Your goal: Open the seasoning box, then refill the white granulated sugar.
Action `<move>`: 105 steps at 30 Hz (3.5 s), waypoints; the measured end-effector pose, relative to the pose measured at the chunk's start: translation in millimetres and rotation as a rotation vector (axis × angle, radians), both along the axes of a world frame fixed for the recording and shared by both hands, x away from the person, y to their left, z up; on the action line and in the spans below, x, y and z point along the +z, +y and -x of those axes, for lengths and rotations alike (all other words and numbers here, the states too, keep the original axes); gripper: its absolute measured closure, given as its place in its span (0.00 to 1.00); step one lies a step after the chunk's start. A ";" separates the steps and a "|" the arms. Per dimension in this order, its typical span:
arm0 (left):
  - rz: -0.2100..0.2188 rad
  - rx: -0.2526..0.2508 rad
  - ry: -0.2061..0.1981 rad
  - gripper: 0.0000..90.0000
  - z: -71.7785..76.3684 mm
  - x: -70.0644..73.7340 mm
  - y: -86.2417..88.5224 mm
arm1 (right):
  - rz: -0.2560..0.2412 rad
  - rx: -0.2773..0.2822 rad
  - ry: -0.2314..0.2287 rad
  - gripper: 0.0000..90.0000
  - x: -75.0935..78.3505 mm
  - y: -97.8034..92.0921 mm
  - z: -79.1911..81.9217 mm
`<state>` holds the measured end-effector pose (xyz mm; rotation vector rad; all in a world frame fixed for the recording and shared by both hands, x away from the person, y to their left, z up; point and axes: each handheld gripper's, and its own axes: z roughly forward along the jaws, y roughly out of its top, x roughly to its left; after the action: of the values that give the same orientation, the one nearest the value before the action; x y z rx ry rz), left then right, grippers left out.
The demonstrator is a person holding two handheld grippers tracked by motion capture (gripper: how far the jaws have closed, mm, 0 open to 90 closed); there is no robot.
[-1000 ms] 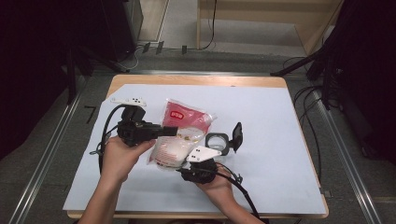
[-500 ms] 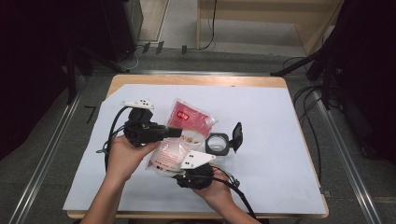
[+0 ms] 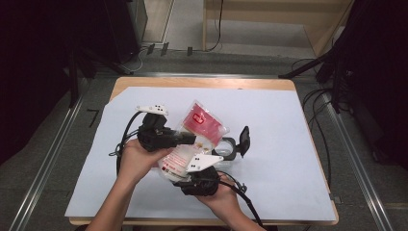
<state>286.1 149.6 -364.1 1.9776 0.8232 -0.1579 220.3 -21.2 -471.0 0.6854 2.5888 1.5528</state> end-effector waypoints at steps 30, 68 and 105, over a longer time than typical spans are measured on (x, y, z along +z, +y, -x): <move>-0.086 0.012 0.215 0.90 -20.3 0.1 -19.7 | 0.025 -0.002 0.039 0.67 11.4 13.1 2.4; -0.164 0.044 0.152 0.90 -7.0 16.2 -19.0 | -0.008 0.014 0.074 0.67 17.6 18.9 4.2; -0.134 0.043 0.127 0.87 -14.8 14.1 -28.2 | -0.035 -0.004 0.151 0.68 26.8 16.2 -0.4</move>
<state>300.9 121.4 -349.9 2.0901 0.9799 -0.2093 220.7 -5.0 -444.2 0.8419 2.6690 1.6082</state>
